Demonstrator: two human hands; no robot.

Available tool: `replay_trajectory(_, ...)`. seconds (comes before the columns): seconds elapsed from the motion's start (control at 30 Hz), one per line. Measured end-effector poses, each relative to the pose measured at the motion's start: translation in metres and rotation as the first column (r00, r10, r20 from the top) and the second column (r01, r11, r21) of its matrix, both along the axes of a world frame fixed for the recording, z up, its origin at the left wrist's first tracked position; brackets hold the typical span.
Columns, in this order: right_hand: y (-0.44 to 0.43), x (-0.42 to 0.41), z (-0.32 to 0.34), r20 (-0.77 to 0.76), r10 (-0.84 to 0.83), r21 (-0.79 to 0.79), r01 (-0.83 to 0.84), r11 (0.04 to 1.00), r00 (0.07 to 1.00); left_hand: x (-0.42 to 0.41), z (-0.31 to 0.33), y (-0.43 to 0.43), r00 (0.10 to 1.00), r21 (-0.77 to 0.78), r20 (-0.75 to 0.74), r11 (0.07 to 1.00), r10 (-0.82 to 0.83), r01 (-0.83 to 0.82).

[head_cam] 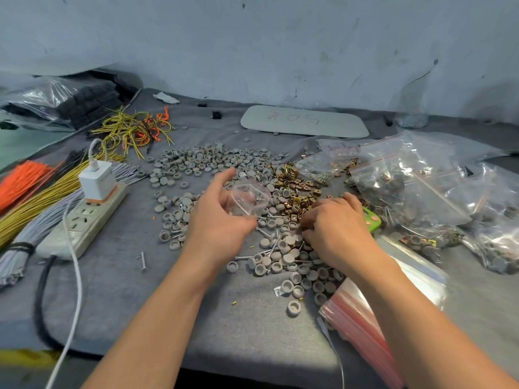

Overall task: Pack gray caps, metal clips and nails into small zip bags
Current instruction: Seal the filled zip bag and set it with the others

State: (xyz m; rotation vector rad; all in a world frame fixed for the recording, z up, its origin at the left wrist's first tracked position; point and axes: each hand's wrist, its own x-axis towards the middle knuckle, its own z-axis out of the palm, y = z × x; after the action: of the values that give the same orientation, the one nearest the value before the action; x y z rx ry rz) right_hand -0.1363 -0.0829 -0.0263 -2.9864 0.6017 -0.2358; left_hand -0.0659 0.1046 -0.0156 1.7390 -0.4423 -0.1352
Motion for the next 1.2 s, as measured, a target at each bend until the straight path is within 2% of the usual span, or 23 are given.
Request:
replay_trajectory(0.1, 0.003, 0.004, -0.003, 0.013, 0.026, -0.011, -0.026, 1.000, 1.000, 0.003, -0.004, 0.001, 0.998, 0.099, 0.068, 0.995, -0.004, -0.003)
replay_trajectory(0.2, 0.003, 0.006, -0.005, 0.082, 0.005, -0.003, -0.004, 1.000, 0.997, 0.004, -0.004, 0.001, 1.000, 0.095, 0.029, 0.995, 0.011, -0.013)
replay_trajectory(0.27, 0.004, 0.005, -0.008, 0.128, -0.048, 0.060, 0.040, 0.997, 0.991, 0.004, -0.004, 0.001, 1.000, 0.084, 0.010, 0.996, 0.003, -0.004)
replay_trajectory(0.33, 0.003, 0.000, -0.007, 0.204, -0.090, 0.196, 0.049, 0.979, 0.975, 0.003, -0.004, 0.002, 1.000, 0.100, 0.006, 0.995, -0.014, 0.013)
replay_trajectory(0.4, 0.003, -0.007, -0.003, 0.322, -0.132, 0.393, -0.006, 0.919, 0.937, 0.003, -0.005, 0.003, 0.999, 0.112, -0.015, 0.993, -0.034, 0.036)
replay_trajectory(0.5, 0.008, -0.020, 0.009, 0.417, -0.203, 0.660, -0.142, 0.738, 0.886, 0.002, -0.004, 0.002, 0.998, 0.123, -0.022, 0.991, -0.058, 0.060)
replay_trajectory(0.57, 0.014, -0.027, 0.016, 0.444, -0.227, 0.744, -0.215, 0.632, 0.867, 0.001, -0.003, 0.002, 0.997, 0.130, -0.016, 0.989, -0.074, 0.076)
replay_trajectory(0.63, 0.020, -0.032, 0.021, 0.476, -0.222, 0.760, -0.271, 0.591, 0.851, 0.001, -0.003, 0.001, 0.994, 0.157, -0.013, 0.981, -0.112, 0.113)
replay_trajectory(0.8, 0.038, -0.028, 0.026, 0.507, -0.115, 0.687, -0.319, 0.653, 0.854, -0.005, -0.002, -0.003, 0.984, 0.230, -0.003, 0.958, -0.177, 0.173)
replay_trajectory(0.93, 0.046, -0.019, 0.022, 0.507, -0.071, 0.632, -0.315, 0.708, 0.859, -0.004, -0.003, -0.004, 0.979, 0.213, -0.004, 0.957, -0.203, 0.199)
replay_trajectory(1.07, 0.049, -0.013, 0.022, 0.536, -0.014, 0.595, -0.366, 0.715, 0.844, -0.005, -0.001, -0.005, 0.970, 0.192, 0.012, 0.953, -0.241, 0.234)
replay_trajectory(1.13, 0.042, -0.013, 0.024, 0.594, -0.073, 0.581, -0.364, 0.728, 0.801, -0.003, -0.003, -0.002, 0.977, 0.129, -0.002, 0.969, -0.214, 0.212)
replay_trajectory(1.2, 0.026, -0.015, 0.027, 0.607, -0.177, 0.571, -0.271, 0.775, 0.774, -0.001, -0.004, 0.001, 0.983, 0.057, -0.012, 0.981, -0.184, 0.184)
